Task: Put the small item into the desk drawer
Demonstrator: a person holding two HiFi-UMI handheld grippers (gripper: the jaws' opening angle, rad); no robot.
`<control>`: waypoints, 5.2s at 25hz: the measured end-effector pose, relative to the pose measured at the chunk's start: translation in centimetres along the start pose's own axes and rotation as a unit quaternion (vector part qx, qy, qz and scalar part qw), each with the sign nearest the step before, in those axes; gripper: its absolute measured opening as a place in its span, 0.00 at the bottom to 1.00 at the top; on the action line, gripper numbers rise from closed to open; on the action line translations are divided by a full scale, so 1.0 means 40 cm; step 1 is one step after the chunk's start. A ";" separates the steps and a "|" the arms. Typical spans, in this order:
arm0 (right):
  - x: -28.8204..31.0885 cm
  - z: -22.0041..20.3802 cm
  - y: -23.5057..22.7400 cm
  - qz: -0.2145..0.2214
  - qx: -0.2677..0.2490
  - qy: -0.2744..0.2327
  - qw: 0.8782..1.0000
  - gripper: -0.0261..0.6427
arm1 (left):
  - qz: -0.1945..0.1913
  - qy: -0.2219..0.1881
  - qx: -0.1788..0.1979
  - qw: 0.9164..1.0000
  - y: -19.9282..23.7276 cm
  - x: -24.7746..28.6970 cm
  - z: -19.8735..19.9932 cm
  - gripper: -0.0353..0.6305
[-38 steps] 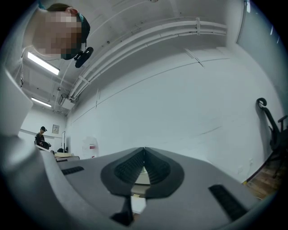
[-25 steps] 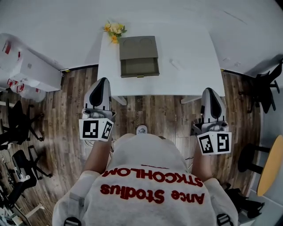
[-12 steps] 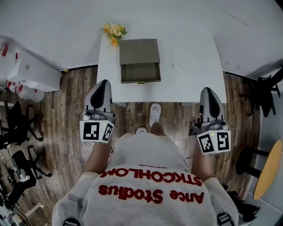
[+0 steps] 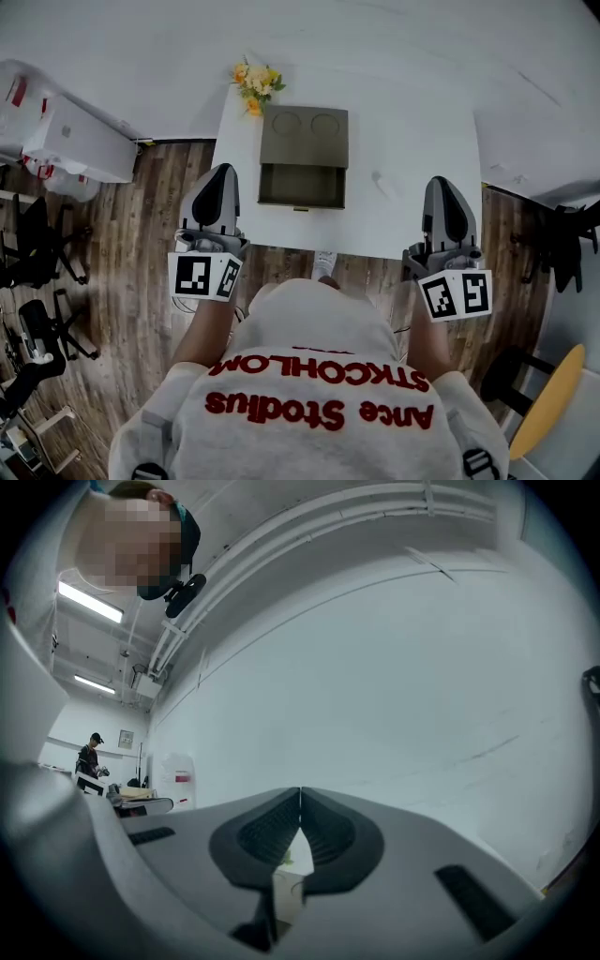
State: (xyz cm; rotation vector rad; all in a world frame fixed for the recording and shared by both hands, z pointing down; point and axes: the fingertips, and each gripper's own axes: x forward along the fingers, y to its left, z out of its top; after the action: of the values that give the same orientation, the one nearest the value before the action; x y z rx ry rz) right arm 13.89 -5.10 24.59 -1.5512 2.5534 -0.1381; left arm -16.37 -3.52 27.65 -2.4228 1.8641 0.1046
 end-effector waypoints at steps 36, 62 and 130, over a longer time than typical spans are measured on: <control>0.270 -0.100 -0.208 0.017 0.033 0.064 0.997 0.05 | -0.018 0.041 -0.018 0.999 -0.069 0.348 -0.122 0.06; 0.097 -0.790 -0.289 -0.011 0.053 0.394 0.917 0.31 | -0.078 0.172 -0.055 0.980 -0.187 0.325 -0.455 0.06; 0.448 -0.112 0.118 0.220 0.046 0.038 0.974 0.24 | 0.124 0.019 0.029 0.992 0.134 0.175 -0.070 0.06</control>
State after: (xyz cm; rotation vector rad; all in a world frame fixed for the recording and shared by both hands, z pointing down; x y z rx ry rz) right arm 0.87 -18.82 26.83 -0.9325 2.8307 -0.2618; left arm -19.75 -11.89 29.57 -2.1605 2.1455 0.0198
